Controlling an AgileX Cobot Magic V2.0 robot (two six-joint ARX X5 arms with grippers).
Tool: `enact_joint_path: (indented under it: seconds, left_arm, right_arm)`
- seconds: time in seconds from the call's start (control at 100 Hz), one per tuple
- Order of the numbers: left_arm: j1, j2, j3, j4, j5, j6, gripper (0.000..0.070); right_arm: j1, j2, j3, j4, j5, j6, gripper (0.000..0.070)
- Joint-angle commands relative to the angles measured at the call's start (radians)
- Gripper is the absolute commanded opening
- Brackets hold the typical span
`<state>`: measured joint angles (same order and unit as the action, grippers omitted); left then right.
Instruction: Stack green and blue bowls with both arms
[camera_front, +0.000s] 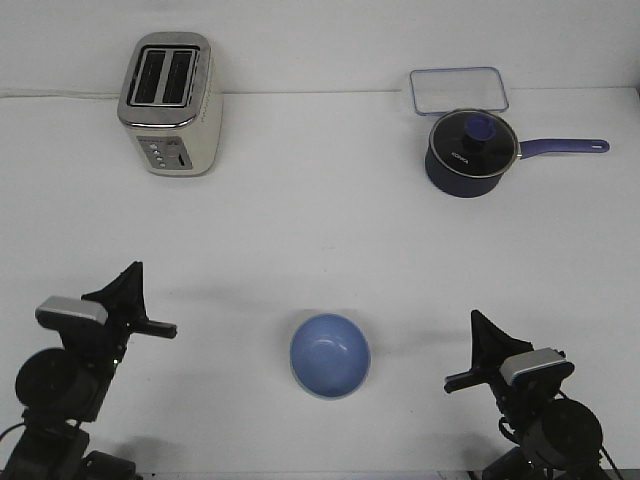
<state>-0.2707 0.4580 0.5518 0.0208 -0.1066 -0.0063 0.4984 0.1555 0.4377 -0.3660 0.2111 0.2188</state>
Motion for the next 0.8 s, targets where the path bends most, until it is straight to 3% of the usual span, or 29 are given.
enact_joint_path:
  seconds: [0.0, 0.79]
  left_arm:
    - [-0.002, -0.06, -0.046, 0.042, -0.009, 0.016, 0.0013]
    - [-0.002, -0.127, -0.055, 0.032, -0.009, 0.014, 0.0015]
  right_arm:
    - [0.006, 0.002, -0.002, 0.026, 0.003, -0.027, 0.0006]
    - [0.006, -0.004, -0.001, 0.037, 0.026, -0.025, 0.0006]
